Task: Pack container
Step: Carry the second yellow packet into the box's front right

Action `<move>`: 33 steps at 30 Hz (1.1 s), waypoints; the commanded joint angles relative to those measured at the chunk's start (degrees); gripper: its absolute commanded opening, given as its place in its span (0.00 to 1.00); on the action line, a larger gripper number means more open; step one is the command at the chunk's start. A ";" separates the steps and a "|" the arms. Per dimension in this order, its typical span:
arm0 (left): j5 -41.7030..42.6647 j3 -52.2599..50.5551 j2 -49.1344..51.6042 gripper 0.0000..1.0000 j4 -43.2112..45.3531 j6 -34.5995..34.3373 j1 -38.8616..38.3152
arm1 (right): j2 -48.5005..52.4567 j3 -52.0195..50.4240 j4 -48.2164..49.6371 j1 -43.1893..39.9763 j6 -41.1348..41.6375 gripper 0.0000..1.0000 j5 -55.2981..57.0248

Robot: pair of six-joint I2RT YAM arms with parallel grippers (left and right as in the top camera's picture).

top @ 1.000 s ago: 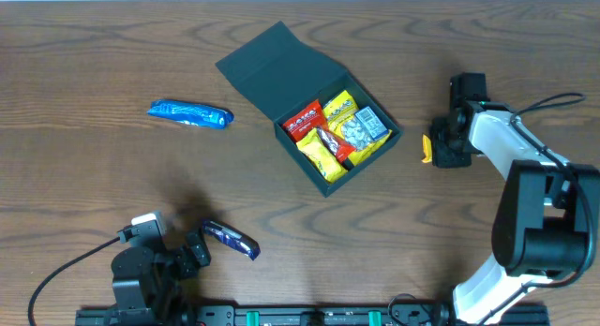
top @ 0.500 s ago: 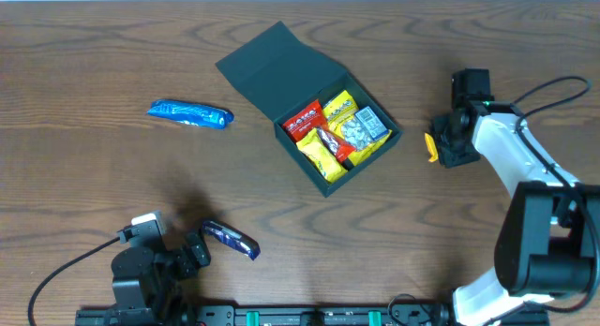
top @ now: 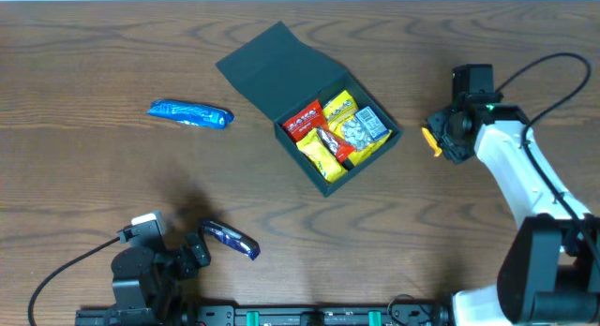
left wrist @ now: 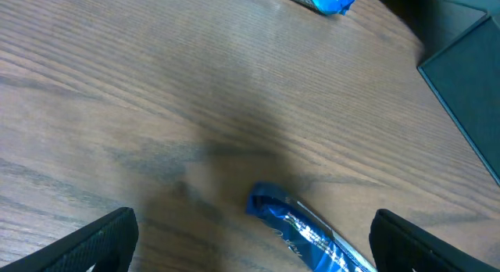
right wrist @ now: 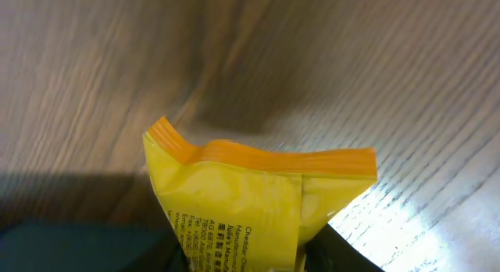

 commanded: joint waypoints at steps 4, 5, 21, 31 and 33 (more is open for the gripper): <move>-0.17 -0.94 -0.09 0.95 -3.41 0.46 0.17 | -1.25 2.14 -1.49 3.93 -10.64 0.37 -1.07; -0.17 -0.94 -0.09 0.95 -3.41 0.46 0.17 | -1.25 2.89 -2.21 4.63 -12.28 0.36 -1.05; -0.17 -0.94 -0.09 0.95 -3.41 0.46 0.17 | -1.29 13.90 -12.85 16.41 -26.73 0.37 4.26; -0.17 -0.94 -0.09 0.95 -3.41 0.46 0.17 | -0.28 13.90 -9.03 26.77 -35.98 0.33 2.71; -0.17 -0.94 -0.09 0.95 -3.41 0.46 0.17 | 0.92 13.90 -8.76 27.82 -38.27 0.34 2.54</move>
